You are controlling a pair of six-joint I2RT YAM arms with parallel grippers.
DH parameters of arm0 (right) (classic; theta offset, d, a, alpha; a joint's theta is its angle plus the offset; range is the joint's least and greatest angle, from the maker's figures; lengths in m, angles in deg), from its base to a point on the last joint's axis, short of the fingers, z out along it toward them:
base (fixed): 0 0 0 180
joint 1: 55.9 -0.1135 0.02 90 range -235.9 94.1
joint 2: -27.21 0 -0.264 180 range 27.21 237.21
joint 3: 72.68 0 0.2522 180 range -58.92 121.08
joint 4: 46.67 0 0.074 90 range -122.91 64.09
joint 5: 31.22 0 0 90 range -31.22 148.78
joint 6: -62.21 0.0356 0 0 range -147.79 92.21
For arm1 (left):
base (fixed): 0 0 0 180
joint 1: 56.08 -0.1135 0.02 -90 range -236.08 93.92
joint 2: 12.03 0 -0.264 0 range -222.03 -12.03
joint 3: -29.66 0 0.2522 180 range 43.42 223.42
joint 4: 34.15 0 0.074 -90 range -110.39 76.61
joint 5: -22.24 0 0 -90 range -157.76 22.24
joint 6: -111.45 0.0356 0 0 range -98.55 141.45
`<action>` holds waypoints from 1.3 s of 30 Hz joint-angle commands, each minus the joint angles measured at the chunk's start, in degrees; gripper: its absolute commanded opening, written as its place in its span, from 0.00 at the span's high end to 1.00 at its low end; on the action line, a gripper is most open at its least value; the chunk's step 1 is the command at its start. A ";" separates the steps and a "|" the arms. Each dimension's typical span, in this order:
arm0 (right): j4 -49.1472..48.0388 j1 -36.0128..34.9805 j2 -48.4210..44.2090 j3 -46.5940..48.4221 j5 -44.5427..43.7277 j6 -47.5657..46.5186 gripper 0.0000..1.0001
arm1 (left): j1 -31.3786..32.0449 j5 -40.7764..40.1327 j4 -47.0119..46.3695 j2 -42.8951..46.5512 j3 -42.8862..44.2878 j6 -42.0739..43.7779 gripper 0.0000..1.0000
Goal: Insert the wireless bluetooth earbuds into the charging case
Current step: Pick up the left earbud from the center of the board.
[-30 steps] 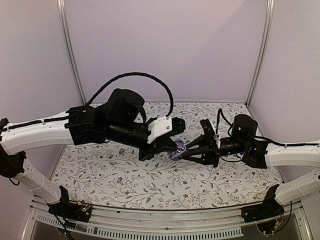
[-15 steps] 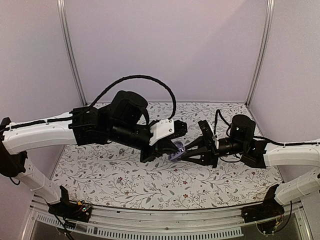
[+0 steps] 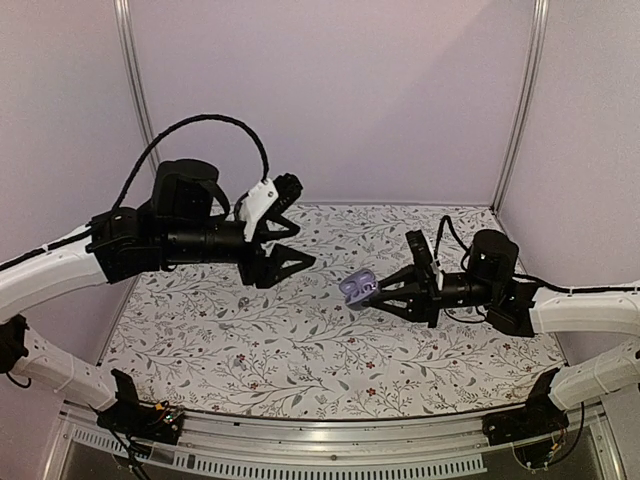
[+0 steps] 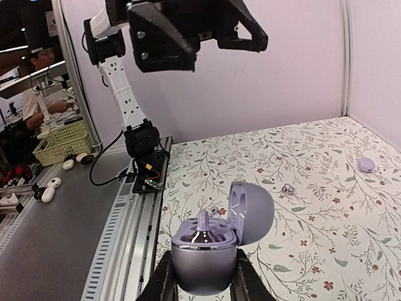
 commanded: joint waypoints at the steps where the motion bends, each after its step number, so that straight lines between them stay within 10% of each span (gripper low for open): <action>1: -3.91 3.15 -2.47 -1.92 -1.35 3.75 1.00 | -14.12 -0.02 -0.22 2.08 -3.76 -16.08 0.27; 10: -3.72 5.74 -2.92 -3.44 0.99 3.94 1.00 | -31.58 3.36 19.25 -6.28 -4.18 -9.51 0.41; 24: -4.21 5.69 -3.51 -4.80 3.47 1.28 1.00 | -32.09 -4.70 21.16 -18.13 -4.72 -2.23 0.69; 39: -5.94 5.66 -2.45 -5.59 5.49 -3.57 1.00 | -31.93 -4.42 20.90 -28.35 -1.11 3.40 0.75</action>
